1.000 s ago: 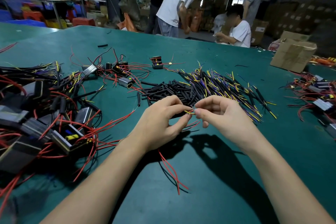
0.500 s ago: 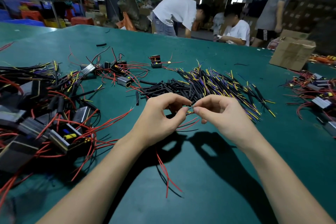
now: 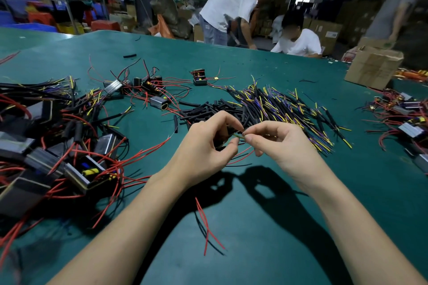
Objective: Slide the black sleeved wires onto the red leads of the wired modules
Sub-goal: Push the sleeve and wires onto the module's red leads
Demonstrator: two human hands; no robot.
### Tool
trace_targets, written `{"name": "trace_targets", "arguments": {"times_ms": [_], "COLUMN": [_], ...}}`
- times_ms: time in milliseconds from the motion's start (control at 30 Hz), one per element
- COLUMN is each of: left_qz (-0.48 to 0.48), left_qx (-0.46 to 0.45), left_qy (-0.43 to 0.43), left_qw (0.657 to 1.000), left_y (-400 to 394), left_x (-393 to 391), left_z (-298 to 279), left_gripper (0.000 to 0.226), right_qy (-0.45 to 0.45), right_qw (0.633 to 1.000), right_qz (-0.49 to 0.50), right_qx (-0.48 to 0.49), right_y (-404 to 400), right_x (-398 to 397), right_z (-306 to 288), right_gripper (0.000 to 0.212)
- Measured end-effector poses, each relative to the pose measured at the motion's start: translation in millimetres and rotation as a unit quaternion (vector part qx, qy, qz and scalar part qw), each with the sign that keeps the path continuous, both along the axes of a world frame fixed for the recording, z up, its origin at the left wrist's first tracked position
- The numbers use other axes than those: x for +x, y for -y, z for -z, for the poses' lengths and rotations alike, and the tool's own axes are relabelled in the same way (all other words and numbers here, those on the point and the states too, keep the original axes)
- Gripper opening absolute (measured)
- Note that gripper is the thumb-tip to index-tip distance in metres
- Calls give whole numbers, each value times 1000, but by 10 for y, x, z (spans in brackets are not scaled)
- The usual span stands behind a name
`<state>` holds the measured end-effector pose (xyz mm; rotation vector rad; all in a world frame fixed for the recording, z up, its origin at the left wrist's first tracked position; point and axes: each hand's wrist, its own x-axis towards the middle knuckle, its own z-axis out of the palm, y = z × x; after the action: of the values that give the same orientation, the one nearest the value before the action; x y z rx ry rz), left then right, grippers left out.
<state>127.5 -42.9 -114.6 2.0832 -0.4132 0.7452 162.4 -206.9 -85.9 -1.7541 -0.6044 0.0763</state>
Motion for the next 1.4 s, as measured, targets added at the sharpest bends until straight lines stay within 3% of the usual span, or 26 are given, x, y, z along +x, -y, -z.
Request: {"name": "trace_targets", "arguments": {"times_ms": [167,333,433,700,1000,1400], "left_qz": [10,0,-3,26,21,21], "left_qx": [-9,-50,-56,-88,-55,-48], "left_qy": [-31,-4,-4,-77,-59,-36], "left_qw": [999,999,998,993,997,998], "left_y": [-1,-34,-31,-23,8,-9], "left_x": [-62,-68,-44,-30,-28,-7], "left_z": [3,-23,-14,-12,3,20], "left_gripper": [24,3,7,11,9,9], "right_qy": [-4,-3,-1,23,11,23], "right_qw": [1000,999,998,991,999,999], "right_qz": [10,-6,-30,-40,10,21], "right_qx": [-16,-44,-47,-128,-37,-33], "right_y": [29,102,106,126,44,22], "right_x": [19,31,25,26,33,10], "right_z": [4,-27,-36,-49,23,10], "right_gripper": [7,4,5,14,8,11]}}
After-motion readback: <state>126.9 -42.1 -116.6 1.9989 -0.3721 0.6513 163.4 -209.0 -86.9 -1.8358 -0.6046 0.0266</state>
